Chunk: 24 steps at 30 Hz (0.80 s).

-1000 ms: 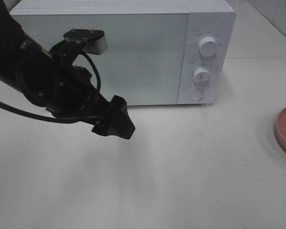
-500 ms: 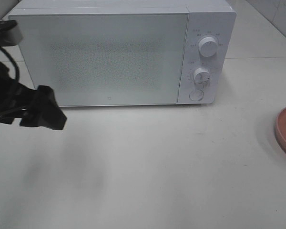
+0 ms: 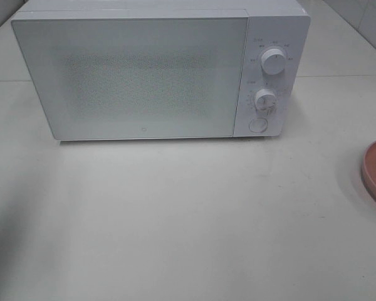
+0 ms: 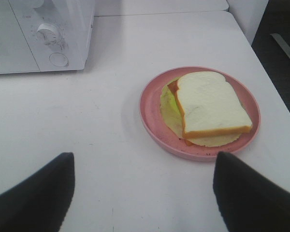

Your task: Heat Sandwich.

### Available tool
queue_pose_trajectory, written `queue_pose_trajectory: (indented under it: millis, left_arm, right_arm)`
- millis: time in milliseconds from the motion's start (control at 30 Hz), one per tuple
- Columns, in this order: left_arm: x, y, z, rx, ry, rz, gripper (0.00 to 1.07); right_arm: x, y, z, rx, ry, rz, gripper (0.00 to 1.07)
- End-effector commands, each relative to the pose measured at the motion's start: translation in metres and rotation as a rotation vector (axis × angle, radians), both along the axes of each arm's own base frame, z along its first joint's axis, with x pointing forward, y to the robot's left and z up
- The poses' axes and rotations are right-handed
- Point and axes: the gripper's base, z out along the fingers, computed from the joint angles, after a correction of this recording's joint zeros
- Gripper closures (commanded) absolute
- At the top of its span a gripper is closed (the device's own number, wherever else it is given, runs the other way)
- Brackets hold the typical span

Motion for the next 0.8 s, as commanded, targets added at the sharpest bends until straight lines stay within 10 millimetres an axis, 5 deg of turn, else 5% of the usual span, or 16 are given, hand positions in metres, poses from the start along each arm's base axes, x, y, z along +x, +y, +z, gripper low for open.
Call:
queue_pose_trajectory:
  millis: [33,467,800]
  left_arm:
    - [-0.020,0.011,0.009,0.023,-0.019,0.051,0.05]
    - [-0.101,0.013,0.038,0.050,-0.290,0.068,0.05]
    - [-0.135,0.012,-0.003,0.054,-0.345,0.068,0.05]
  right_arm:
    - [-0.004,-0.001,-0.001,0.006,-0.022,-0.007,0.31]
    - [-0.004,-0.001,-0.001,0.006,-0.022,-0.007,0.31]
    - [-0.004,-0.001,-0.001,0.006,-0.022,-0.007,0.31]
